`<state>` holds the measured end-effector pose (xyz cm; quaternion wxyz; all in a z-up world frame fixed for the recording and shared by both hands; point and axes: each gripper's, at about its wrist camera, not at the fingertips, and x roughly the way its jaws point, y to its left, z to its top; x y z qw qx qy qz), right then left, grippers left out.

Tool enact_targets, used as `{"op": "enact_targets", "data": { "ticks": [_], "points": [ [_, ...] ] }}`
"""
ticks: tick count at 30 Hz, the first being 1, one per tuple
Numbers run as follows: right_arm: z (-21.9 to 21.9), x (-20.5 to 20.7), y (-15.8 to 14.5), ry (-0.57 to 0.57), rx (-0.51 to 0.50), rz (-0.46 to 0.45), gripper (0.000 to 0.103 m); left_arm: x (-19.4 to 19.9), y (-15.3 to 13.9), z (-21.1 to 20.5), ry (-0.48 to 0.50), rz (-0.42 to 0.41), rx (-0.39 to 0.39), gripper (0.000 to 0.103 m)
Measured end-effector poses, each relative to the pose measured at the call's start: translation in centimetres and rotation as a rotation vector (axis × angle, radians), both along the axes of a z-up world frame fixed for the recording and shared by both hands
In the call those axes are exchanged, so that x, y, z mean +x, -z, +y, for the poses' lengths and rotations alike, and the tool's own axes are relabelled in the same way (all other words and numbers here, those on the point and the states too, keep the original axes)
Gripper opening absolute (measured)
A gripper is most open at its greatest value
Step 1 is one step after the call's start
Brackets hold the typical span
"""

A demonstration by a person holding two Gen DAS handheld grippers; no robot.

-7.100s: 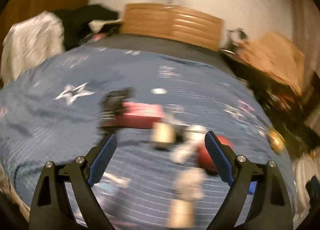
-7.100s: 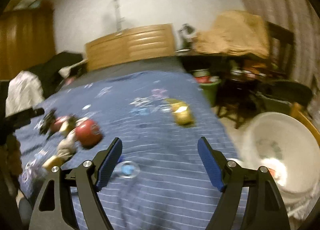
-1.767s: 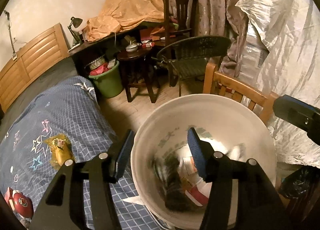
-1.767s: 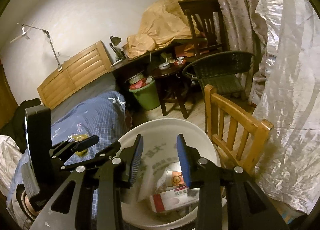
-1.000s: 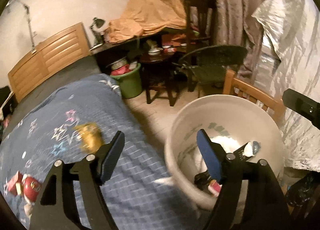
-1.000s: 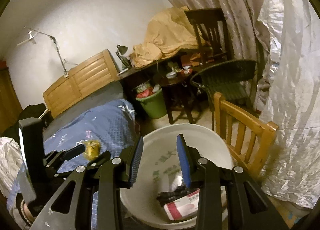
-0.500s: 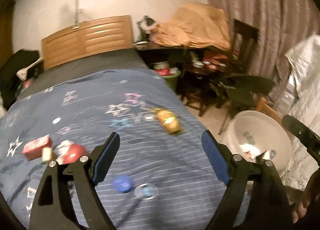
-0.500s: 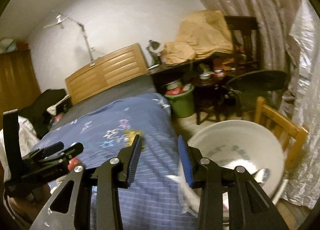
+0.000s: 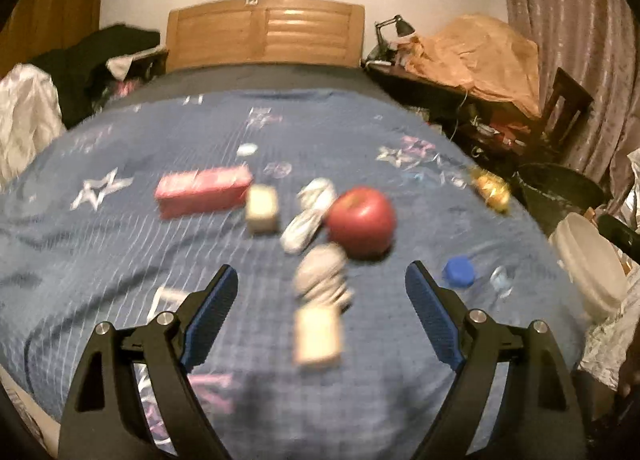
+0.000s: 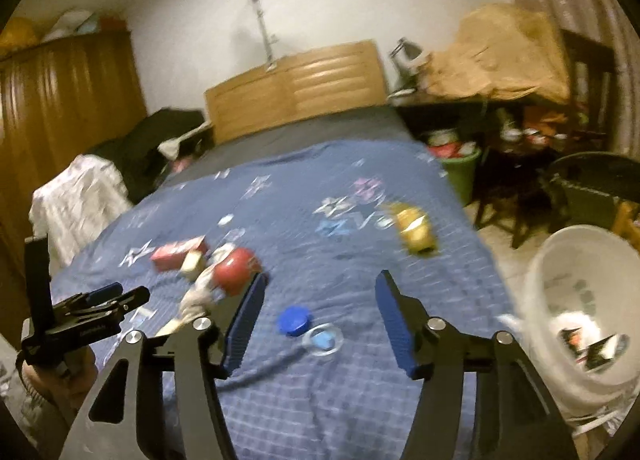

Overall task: Collect trash
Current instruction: 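Move both open tools back over the bed clutter, then grasp the cream sponge block with the left tool while the right tool grasps the grey sock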

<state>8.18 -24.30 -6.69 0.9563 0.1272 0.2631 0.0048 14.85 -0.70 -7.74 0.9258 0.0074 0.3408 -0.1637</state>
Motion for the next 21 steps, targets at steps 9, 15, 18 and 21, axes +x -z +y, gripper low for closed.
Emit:
{"op": "enact_targets", "data": {
  "ticks": [9, 15, 18, 21],
  "points": [
    [3.4, 2.4, 4.4, -0.086, 0.042, 0.105, 0.072, 0.3, 5.1, -0.1, 0.093, 0.072, -0.006, 0.073],
    [2.5, 3.0, 4.7, -0.091, 0.059, 0.118, 0.072, 1.8, 7.9, -0.9, 0.096, 0.128, 0.010, 0.030],
    [3.0, 3.8, 4.7, -0.127, 0.056, 0.119, 0.072, 0.5, 7.1, 0.3, 0.092, 0.099, -0.015, 0.029],
    [4.9, 5.1, 4.7, -0.198, 0.041, 0.114, 0.071, -0.6, 5.9, 2.5, 0.033, 0.060, -0.053, 0.029]
  ]
}}
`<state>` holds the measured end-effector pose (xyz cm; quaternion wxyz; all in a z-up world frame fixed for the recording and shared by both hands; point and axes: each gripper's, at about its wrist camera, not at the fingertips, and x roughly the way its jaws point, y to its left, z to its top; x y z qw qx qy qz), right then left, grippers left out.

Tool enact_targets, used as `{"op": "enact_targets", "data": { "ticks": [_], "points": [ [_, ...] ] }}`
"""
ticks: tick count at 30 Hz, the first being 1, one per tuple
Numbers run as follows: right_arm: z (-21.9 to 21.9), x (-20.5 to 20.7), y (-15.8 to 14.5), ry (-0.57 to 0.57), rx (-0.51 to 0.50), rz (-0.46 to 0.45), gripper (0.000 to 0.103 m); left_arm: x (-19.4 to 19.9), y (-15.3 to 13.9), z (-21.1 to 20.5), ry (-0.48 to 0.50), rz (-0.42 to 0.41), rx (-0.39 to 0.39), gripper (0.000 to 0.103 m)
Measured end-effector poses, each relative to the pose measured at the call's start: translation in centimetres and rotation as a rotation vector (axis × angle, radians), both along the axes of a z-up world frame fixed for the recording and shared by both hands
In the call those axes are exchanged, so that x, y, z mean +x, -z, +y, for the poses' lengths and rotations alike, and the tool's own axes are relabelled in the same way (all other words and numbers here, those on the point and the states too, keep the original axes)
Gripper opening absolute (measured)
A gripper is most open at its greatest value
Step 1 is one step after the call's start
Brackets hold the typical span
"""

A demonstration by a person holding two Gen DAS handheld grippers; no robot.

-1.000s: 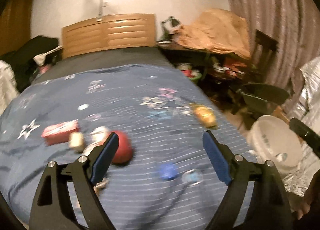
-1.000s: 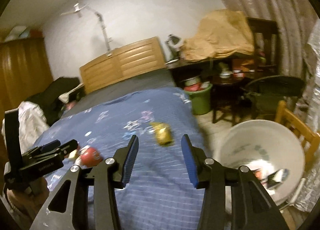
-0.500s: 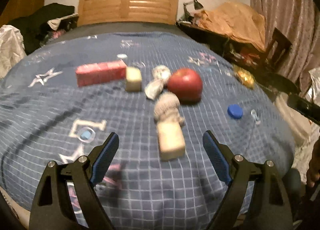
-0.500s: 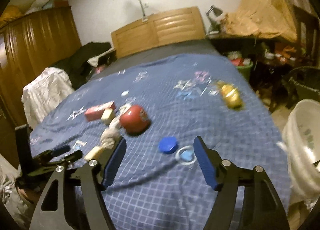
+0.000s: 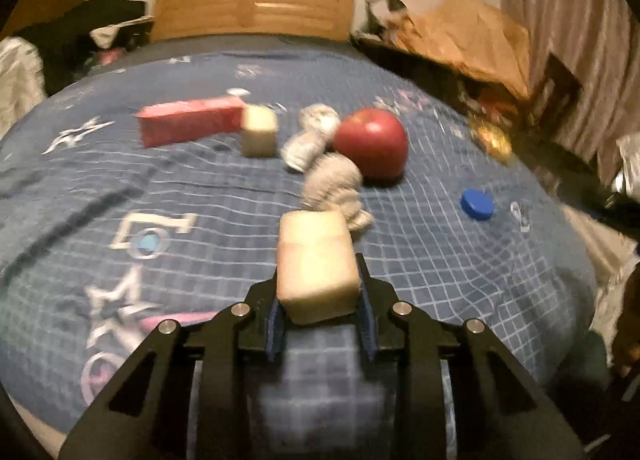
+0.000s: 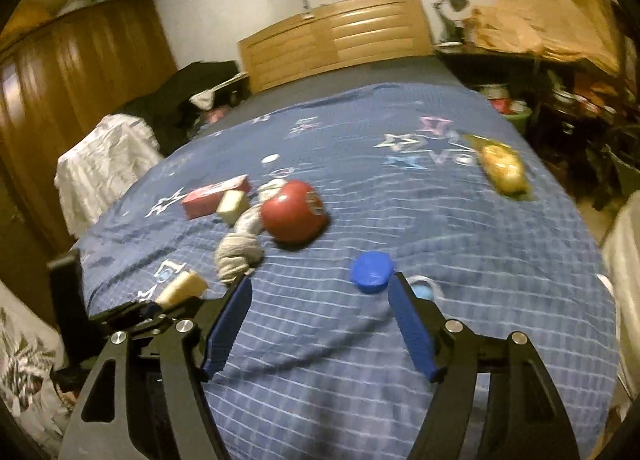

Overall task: Collect trash
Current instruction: 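Grasp the cream sponge block with the left tool while the right tool grasps the grey sock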

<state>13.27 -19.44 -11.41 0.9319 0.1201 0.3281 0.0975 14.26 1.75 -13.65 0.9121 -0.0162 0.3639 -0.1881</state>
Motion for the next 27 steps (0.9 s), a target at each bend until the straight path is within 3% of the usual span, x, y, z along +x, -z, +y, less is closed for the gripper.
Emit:
{"op": "enact_targets", "data": {
  "ticks": [4, 8, 13, 16, 18, 27],
  "points": [
    [4.2, 2.7, 0.7, -0.135, -0.005, 0.016, 0.068, -0.7, -0.9, 2.7, -0.142, -0.060, -0.009, 0.029],
    [8.7, 6.1, 2.2, -0.225, -0.023, 0.060, 0.063, 0.4, -0.3, 4.3, -0.239, -0.057, 0.027, 0.029],
    [11.9, 10.3, 5.1, -0.204, -0.109, 0.148, 0.055, 1.5, 0.7, 5.4, -0.293, -0.011, 0.031, 0.029],
    [12.3, 12.1, 6.8, -0.187, -0.094, 0.203, 0.041, 1.3, 0.9, 6.0, -0.300, -0.006, 0.023, 0.029],
    [12.3, 11.9, 6.9, -0.197, -0.082, 0.194, 0.027, 1.3, 0.9, 6.0, -0.300, -0.010, 0.023, 0.029],
    [10.3, 5.6, 3.4, -0.216, -0.056, 0.103, 0.024, 0.1, -1.2, 4.5, -0.319, -0.060, 0.056, 0.029]
  ]
}}
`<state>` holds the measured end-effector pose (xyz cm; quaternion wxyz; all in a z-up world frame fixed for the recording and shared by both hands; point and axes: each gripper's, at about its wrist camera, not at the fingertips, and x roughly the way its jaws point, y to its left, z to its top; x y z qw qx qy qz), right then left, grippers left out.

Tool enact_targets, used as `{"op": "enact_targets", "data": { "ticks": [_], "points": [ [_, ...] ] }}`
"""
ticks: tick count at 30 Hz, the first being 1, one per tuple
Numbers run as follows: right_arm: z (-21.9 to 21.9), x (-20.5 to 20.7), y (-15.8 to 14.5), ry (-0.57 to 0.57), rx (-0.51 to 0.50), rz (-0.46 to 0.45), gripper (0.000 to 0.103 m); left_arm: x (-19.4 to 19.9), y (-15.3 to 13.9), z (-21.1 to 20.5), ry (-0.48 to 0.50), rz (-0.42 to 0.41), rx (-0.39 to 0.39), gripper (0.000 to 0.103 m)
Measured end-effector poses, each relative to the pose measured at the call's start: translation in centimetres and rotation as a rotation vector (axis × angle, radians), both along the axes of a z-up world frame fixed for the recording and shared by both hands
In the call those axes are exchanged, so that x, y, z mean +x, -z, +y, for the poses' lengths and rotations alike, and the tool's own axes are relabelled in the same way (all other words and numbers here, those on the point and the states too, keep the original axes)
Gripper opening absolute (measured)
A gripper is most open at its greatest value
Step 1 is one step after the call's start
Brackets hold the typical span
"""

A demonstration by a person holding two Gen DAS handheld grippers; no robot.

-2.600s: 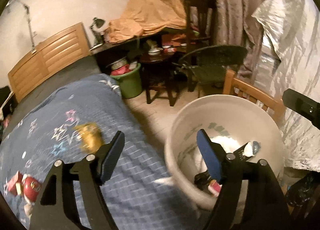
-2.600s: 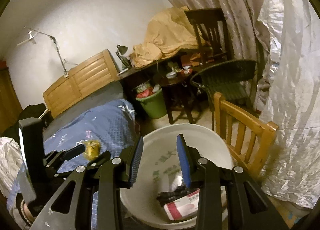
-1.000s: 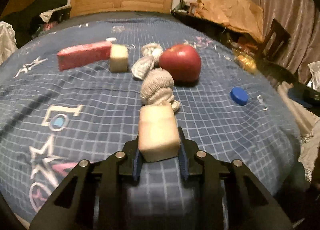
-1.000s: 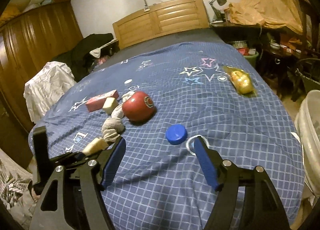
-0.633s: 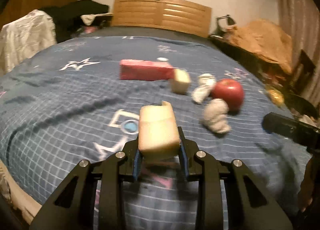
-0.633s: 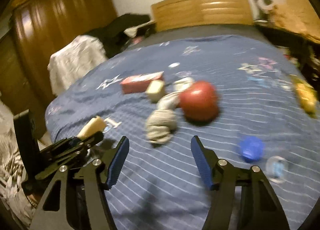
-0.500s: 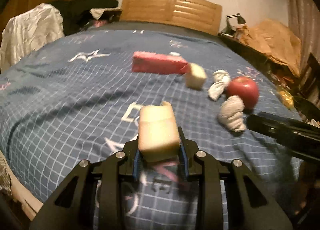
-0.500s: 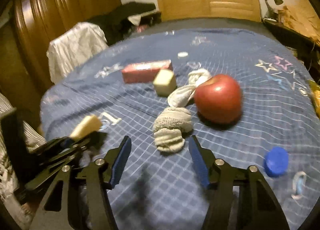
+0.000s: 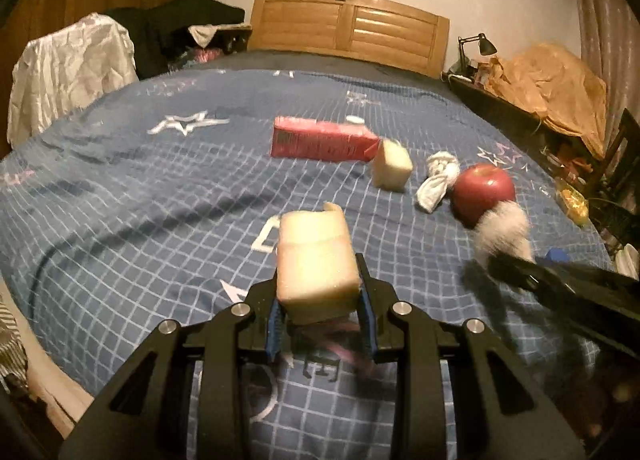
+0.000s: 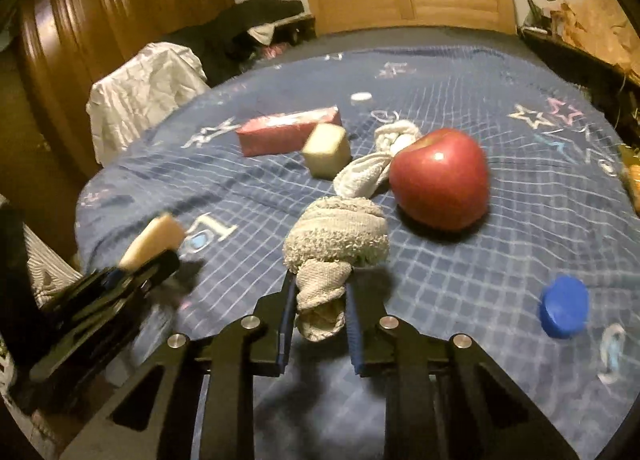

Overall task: Collect trash
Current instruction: 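Grasp the cream sponge block with the left tool while the right tool grasps the grey sock, then carry the sponge block and grey sock from the bed over the white bucket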

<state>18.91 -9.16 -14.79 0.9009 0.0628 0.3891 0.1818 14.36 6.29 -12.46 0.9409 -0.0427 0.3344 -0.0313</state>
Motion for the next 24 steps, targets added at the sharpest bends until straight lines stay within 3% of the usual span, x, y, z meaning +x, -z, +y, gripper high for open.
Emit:
{"op": "enact_targets", "data": {
  "ticks": [5, 12, 18, 24],
  "points": [
    [-3.0, -5.4, -2.7, 0.043, 0.004, -0.064, 0.024, -0.7, -1.7, -2.0, -0.019, -0.015, 0.044, 0.029],
    [-5.7, -11.4, -4.0, 0.136, -0.004, -0.148, 0.024, -2.6, -3.7, -5.8, -0.031, -0.073, 0.135, 0.029],
    [-6.5, -14.1, -4.4, 0.151, -0.011, -0.189, 0.024, -4.3, -4.3, -8.4, -0.011, -0.113, 0.202, 0.029],
    [-6.1, -15.2, -4.5, 0.137, -0.019, -0.200, 0.024, -5.4, -4.8, -9.3, -0.002, -0.138, 0.220, 0.029]
  ]
}}
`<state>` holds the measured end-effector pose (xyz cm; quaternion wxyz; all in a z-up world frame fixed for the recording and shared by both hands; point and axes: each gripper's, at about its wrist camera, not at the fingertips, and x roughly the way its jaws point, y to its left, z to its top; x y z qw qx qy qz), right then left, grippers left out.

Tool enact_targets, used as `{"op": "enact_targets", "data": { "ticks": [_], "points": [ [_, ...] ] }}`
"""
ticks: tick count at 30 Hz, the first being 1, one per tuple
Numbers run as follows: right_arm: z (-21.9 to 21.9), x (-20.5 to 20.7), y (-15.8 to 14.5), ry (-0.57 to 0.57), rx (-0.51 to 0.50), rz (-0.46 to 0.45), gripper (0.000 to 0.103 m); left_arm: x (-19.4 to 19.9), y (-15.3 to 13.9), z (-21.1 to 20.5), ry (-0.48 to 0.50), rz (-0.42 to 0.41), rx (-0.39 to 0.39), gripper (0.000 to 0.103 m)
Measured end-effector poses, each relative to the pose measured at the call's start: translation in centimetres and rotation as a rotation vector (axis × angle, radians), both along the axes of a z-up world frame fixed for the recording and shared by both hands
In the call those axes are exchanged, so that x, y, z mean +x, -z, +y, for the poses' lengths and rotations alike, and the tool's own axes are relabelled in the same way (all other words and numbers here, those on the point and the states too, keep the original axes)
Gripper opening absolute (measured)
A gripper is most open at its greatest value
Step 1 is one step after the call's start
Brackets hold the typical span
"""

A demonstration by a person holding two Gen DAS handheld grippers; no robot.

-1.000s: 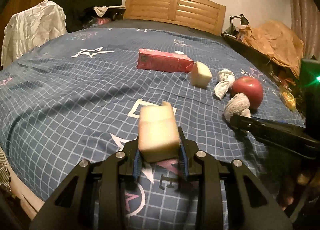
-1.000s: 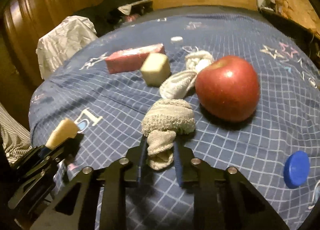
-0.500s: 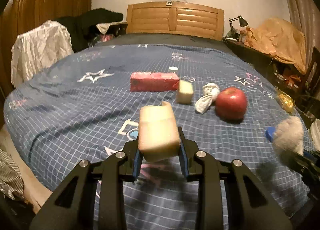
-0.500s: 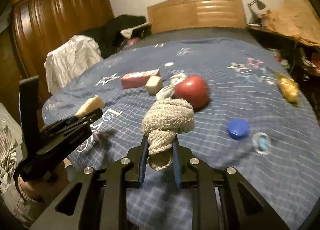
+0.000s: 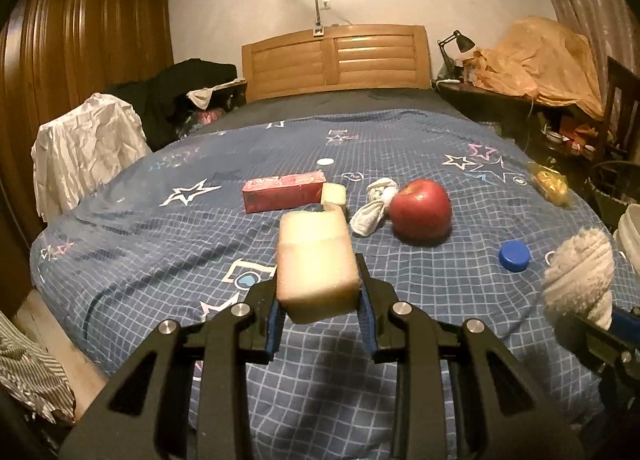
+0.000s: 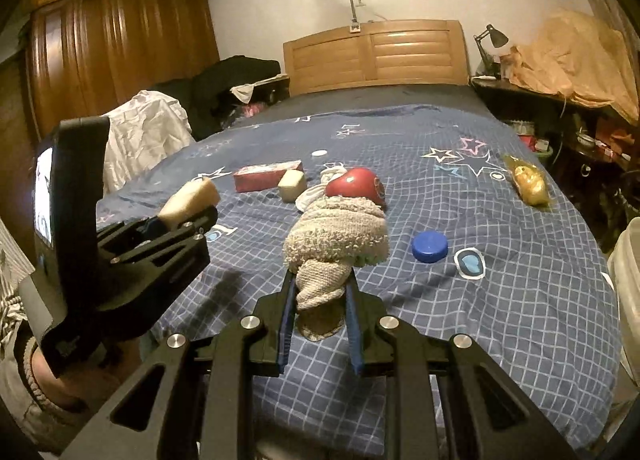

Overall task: Collect trash
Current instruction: 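Carry the sponge block and grey sock from the bed over the white bucket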

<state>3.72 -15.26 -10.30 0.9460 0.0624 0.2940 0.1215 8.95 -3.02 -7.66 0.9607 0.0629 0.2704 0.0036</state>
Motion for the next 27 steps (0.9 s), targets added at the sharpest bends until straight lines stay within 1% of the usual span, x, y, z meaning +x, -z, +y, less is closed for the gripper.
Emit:
{"op": "enact_targets", "data": {
  "ticks": [4, 21, 27],
  "points": [
    [0.7, 0.5, -0.2, 0.002, -0.006, -0.008, 0.024, -0.3, -0.2, 0.0, -0.001, -0.008, 0.000, 0.029],
    [0.6, 0.3, -0.5, 0.020, -0.015, -0.023, 0.024, -0.6, -0.2, 0.0, 0.001, -0.013, -0.002, 0.029],
    [-0.1, -0.2, -1.4, 0.051, -0.022, -0.054, 0.024, -0.6, -0.5, -0.4, 0.009, -0.019, 0.002, 0.029]
  ]
}}
